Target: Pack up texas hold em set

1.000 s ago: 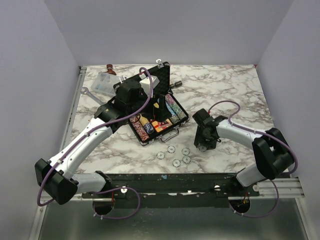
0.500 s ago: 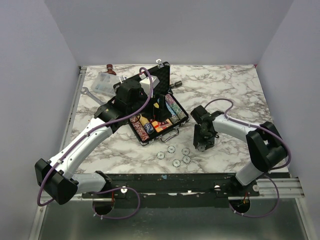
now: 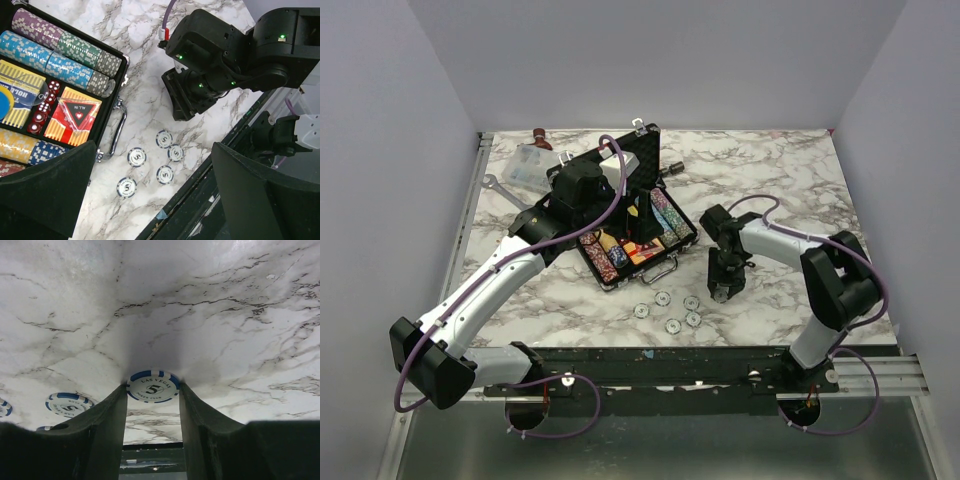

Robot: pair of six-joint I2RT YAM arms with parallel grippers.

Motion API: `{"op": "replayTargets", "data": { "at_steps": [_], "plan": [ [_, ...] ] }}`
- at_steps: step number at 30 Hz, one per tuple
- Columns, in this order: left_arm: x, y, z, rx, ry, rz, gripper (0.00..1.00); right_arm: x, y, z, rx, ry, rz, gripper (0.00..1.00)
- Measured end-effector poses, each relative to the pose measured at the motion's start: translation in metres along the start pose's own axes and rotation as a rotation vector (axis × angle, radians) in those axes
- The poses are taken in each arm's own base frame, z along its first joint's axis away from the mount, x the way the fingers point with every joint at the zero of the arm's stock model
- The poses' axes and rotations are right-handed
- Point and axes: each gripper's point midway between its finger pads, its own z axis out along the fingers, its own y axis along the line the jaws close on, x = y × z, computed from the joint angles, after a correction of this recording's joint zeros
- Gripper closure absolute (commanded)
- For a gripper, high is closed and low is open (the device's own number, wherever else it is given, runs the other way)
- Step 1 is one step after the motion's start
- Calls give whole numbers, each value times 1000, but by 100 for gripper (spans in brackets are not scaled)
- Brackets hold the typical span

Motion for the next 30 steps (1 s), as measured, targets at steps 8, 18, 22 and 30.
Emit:
{"op": "replayTargets", "data": {
  "at_steps": [8,18,22,30],
  "plan": [
    [0,0,0,0,0,0,2,-4,3,-8,-17,-20,-6,66],
    [0,-1,0,3,2,-1,3,-3,15,-15,-49,-59,-20,67],
    [1,0,1,3,5,-2,3,0,30,-21,-69,-78,-47,67],
    [2,1,3,1,12,-4,3,8,73,-33,-149,-94,-106,67]
  ]
}}
